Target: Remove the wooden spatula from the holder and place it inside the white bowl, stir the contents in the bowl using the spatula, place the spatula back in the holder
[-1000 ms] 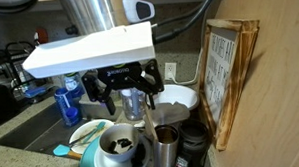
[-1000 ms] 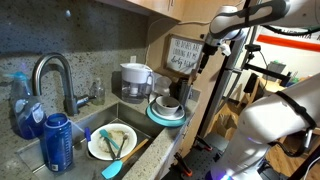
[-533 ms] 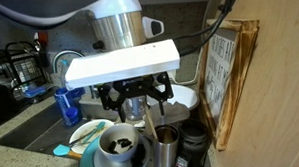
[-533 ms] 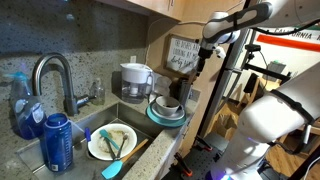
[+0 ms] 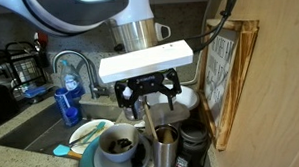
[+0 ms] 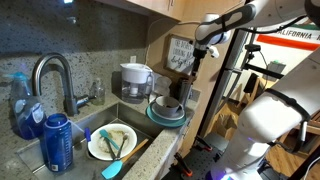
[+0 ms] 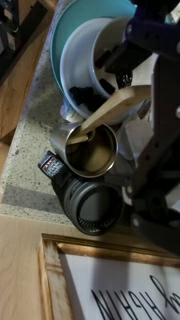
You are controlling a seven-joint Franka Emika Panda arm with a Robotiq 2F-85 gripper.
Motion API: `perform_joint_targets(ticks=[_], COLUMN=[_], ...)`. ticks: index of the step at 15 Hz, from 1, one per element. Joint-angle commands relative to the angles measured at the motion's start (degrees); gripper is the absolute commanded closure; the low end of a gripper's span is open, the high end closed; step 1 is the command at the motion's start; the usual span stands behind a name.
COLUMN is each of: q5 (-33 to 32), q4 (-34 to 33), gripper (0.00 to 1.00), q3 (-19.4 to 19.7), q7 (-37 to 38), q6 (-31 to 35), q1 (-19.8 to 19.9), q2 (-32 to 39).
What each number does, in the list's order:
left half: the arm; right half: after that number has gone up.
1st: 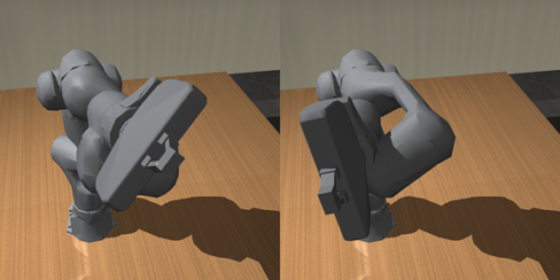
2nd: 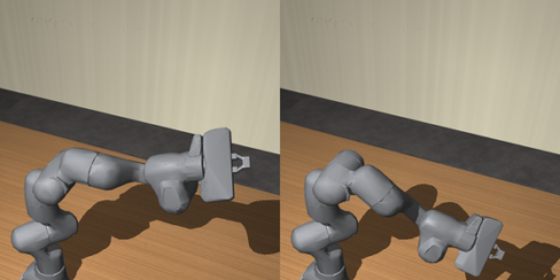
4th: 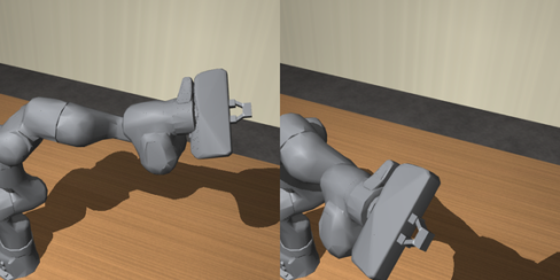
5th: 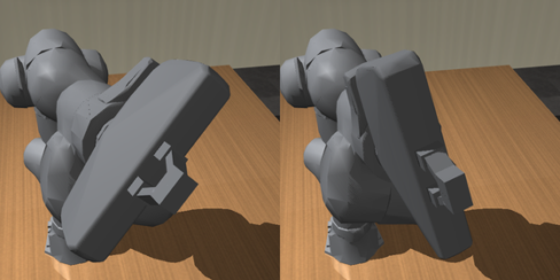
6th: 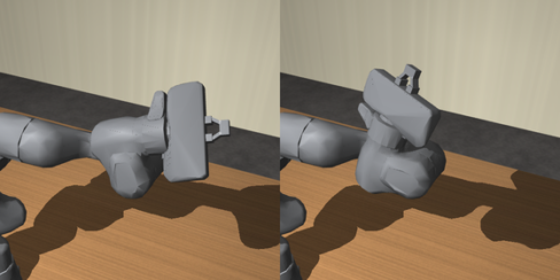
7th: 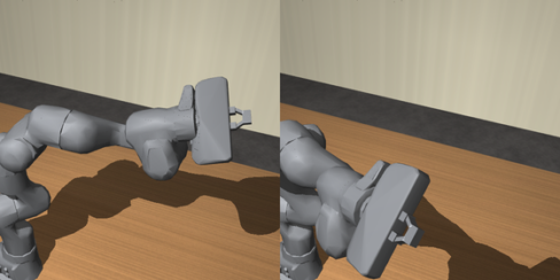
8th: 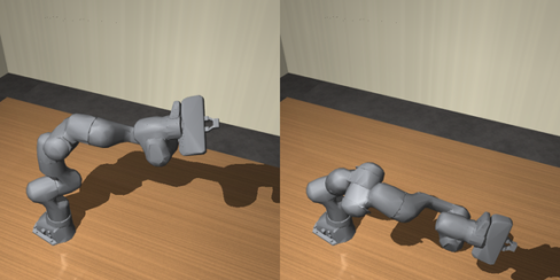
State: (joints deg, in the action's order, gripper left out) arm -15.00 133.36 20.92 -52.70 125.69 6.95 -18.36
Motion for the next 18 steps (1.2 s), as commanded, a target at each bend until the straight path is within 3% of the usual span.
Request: perform_joint_targets(ticks=[1, 18], q5=[1.1, -2.7], q4=[-2.6, -0.3], gripper=[0.00, 0.00], q3=[-1.7, -5.9], q7=[-1.6, 3.7], q6=[0.3, -8.4], q1=[0.7, 3.0], q2=[2.5, -3.6])
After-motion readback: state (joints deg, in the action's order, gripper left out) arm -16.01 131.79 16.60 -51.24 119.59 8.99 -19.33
